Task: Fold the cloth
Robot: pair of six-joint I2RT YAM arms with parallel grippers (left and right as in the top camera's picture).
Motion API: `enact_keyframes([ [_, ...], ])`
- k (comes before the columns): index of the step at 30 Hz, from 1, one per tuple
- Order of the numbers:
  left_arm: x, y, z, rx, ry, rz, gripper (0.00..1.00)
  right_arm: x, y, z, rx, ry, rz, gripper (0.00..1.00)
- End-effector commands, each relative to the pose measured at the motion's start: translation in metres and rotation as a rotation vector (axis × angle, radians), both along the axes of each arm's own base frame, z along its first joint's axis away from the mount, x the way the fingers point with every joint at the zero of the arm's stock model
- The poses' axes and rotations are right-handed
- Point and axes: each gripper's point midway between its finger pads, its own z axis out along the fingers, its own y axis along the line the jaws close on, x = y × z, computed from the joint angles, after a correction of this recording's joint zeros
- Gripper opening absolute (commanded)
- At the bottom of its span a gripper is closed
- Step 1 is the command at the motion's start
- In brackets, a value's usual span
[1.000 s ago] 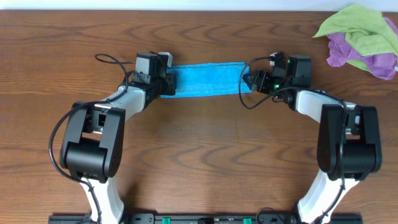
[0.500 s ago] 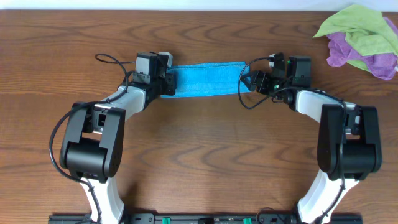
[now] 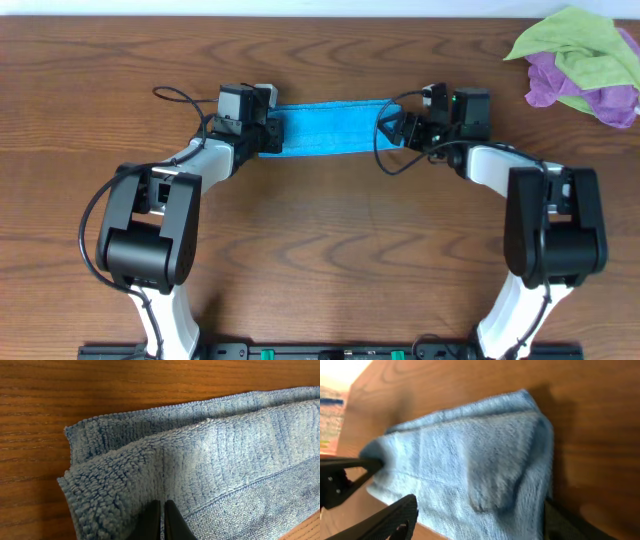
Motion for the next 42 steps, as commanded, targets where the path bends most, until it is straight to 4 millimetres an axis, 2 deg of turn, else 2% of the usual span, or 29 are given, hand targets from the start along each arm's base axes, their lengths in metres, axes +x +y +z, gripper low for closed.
enact_keyframes([
  [1,0.005,-0.001,0.001,0.008,-0.012,-0.012,0.06,-0.003,0.008,-0.023,0.055,0.078,-0.012,0.77],
  [7,0.003,0.000,-0.001,0.011,-0.001,-0.012,0.06,0.002,0.005,-0.027,0.039,0.059,-0.029,0.75],
  [10,0.002,0.000,-0.002,0.012,0.005,-0.013,0.06,0.004,0.003,-0.027,0.034,0.055,-0.037,0.71],
  [12,0.002,0.000,-0.002,0.012,0.005,-0.013,0.06,0.005,0.001,-0.028,0.026,0.055,-0.045,0.63],
  [15,0.002,0.000,-0.002,0.012,0.004,-0.013,0.06,0.008,-0.002,-0.028,0.009,0.042,-0.063,0.45],
  [22,0.002,0.000,-0.002,0.014,0.002,-0.015,0.06,0.017,-0.002,-0.020,0.010,-0.014,-0.065,0.35],
  [26,0.002,0.000,-0.002,0.018,-0.001,-0.020,0.06,0.017,-0.002,-0.020,0.011,-0.014,-0.064,0.13],
  [30,0.002,0.000,-0.002,0.018,-0.002,-0.021,0.06,0.016,0.001,-0.019,0.028,-0.008,-0.055,0.01],
  [34,0.002,0.000,-0.002,0.018,-0.002,-0.021,0.06,0.016,0.005,-0.017,0.035,-0.018,-0.042,0.01],
  [42,0.002,0.000,-0.002,0.018,-0.001,-0.021,0.06,0.027,0.017,0.011,0.104,-0.093,0.019,0.01],
])
